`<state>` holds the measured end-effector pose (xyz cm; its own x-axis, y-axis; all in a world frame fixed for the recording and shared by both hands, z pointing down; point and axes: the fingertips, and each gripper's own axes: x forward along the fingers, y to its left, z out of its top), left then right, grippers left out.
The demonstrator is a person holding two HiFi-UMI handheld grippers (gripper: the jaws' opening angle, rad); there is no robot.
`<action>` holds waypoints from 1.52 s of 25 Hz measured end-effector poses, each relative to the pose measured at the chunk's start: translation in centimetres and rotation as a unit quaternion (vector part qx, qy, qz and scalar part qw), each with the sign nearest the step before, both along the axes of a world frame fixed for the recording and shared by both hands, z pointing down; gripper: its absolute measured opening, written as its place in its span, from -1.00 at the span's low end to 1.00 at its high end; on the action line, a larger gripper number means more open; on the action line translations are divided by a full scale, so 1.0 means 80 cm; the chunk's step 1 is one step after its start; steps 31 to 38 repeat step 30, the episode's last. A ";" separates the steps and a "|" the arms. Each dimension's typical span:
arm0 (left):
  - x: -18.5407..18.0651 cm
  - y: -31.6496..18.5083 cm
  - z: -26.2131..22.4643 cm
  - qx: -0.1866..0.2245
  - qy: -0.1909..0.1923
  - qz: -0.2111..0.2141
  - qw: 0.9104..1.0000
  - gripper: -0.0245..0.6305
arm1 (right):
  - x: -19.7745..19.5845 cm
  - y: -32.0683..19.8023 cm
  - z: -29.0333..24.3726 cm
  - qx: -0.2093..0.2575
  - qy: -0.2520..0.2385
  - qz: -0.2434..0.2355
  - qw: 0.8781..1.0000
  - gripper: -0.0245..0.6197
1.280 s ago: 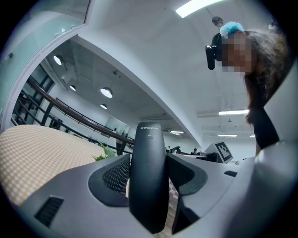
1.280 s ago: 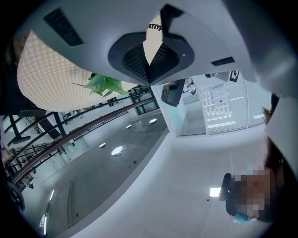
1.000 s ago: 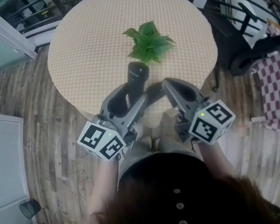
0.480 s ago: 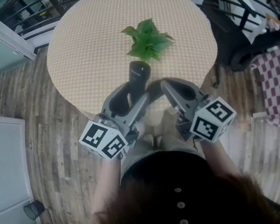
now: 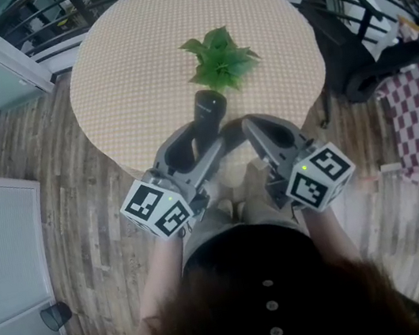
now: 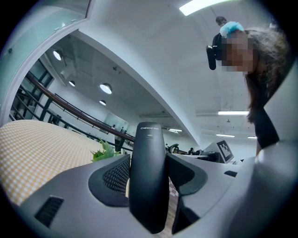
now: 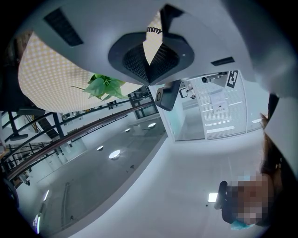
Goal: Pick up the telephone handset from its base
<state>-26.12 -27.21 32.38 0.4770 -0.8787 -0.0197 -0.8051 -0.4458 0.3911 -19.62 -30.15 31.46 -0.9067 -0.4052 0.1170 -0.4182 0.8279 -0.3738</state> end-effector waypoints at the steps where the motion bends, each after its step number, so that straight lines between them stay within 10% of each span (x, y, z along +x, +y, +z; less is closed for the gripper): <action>1: 0.000 -0.001 0.001 -0.001 0.000 0.001 1.000 -0.16 | 0.000 -0.001 0.000 0.000 0.001 0.001 1.000 -0.90; 38: -0.001 -0.003 0.002 -0.003 0.000 0.015 1.000 -0.16 | -0.006 0.000 0.006 0.001 0.013 0.001 1.000 -0.90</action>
